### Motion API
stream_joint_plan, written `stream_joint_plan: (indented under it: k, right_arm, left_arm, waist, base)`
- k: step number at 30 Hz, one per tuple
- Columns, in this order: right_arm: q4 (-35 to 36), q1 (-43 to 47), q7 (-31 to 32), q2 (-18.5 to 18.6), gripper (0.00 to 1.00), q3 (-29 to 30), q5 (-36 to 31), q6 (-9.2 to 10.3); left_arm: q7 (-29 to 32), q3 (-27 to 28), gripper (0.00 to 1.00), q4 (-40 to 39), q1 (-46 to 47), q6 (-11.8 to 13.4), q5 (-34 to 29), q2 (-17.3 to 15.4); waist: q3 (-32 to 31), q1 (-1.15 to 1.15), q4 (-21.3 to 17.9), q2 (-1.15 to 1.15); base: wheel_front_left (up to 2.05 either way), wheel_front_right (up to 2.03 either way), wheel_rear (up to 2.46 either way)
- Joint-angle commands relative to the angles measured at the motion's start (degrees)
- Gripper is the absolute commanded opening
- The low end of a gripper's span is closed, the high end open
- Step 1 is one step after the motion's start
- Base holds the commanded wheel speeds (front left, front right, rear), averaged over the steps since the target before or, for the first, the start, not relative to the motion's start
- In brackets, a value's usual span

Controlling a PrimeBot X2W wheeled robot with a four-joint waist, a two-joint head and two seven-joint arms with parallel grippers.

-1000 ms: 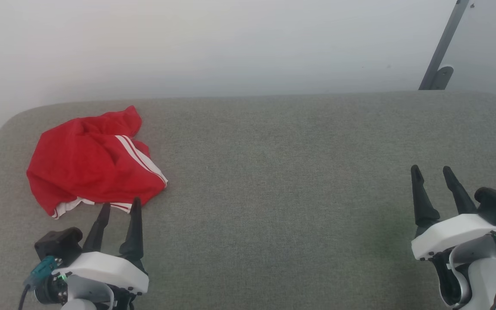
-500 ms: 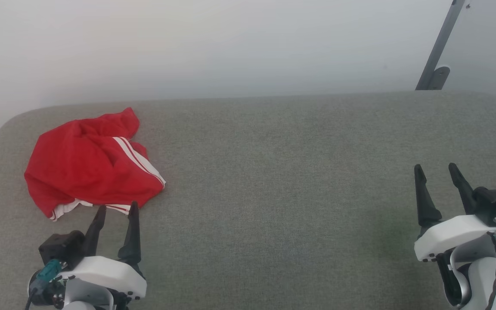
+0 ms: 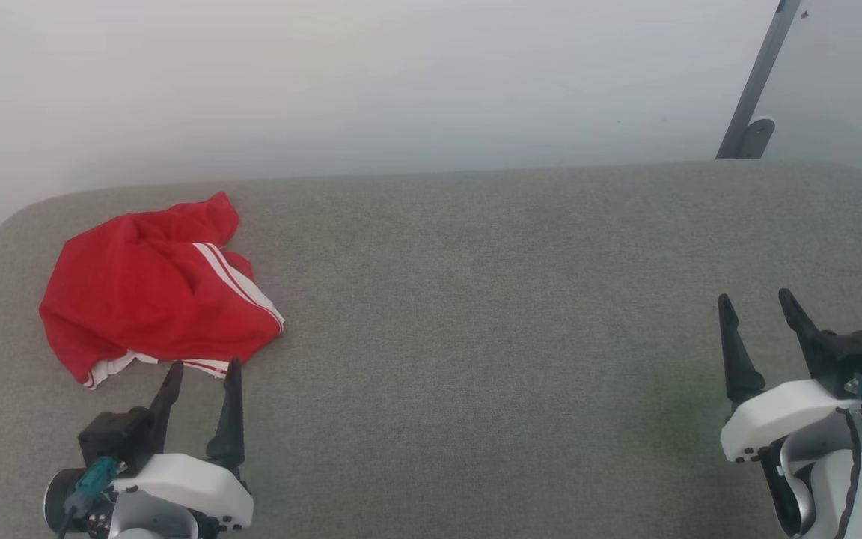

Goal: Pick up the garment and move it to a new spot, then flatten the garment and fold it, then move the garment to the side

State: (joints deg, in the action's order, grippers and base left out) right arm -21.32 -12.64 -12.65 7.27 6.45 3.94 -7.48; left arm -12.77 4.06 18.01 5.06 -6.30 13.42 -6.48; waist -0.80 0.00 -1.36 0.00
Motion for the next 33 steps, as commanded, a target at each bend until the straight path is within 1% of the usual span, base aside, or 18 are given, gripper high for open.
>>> stream_joint_plan:
  k: [1,7,20,26,29,33]
  right_arm:
    - [-0.44,-0.71,-0.72,-0.04,1.0,0.27,-0.99,-0.02]
    - [-1.48,-0.99,-1.29,0.26,1.0,0.52,-1.26,-0.02]
    - [-2.66,-1.2,-2.67,0.54,1.0,1.12,-4.17,-0.02]
    - [-2.66,-0.74,-2.64,0.39,1.0,1.39,-3.6,-0.02]
    - [-2.61,-0.34,-2.64,0.16,1.0,1.59,-3.21,-0.02]
    - [-2.18,0.25,-2.63,0.02,1.0,1.38,-2.47,-0.02]
  left_arm:
    - [-0.56,0.26,1.0,0.31,0.69,-0.23,-1.4,0.0]
    - [-1.17,0.58,1.0,1.72,1.25,-0.68,-3.39,0.18]
    - [-2.6,1.56,1.0,1.25,1.21,-1.1,-8.03,0.46]
    - [-2.52,1.38,1.0,1.5,1.22,-1.19,-7.5,0.64]
    - [-2.52,0.93,1.0,1.75,1.52,-1.22,-7.32,0.8]
    - [-2.52,0.42,1.0,1.78,1.89,-1.2,-6.86,0.87]
  waist:
    - [-0.01,0.0,-0.04,0.0]
    - [-0.06,0.0,0.0,0.0]
    - [-0.17,0.0,0.27,0.0]
    - [-0.1,0.0,0.59,0.0]
    - [-0.13,0.0,1.43,0.0]
    - [-0.14,0.0,3.93,0.0]
  base:
    - [0.0,0.0,0.0]
    - [0.0,0.0,0.0]
    - [0.0,0.0,0.0]
    - [0.0,0.0,0.0]
    - [0.0,0.0,0.0]
    - [0.0,0.0,0.0]
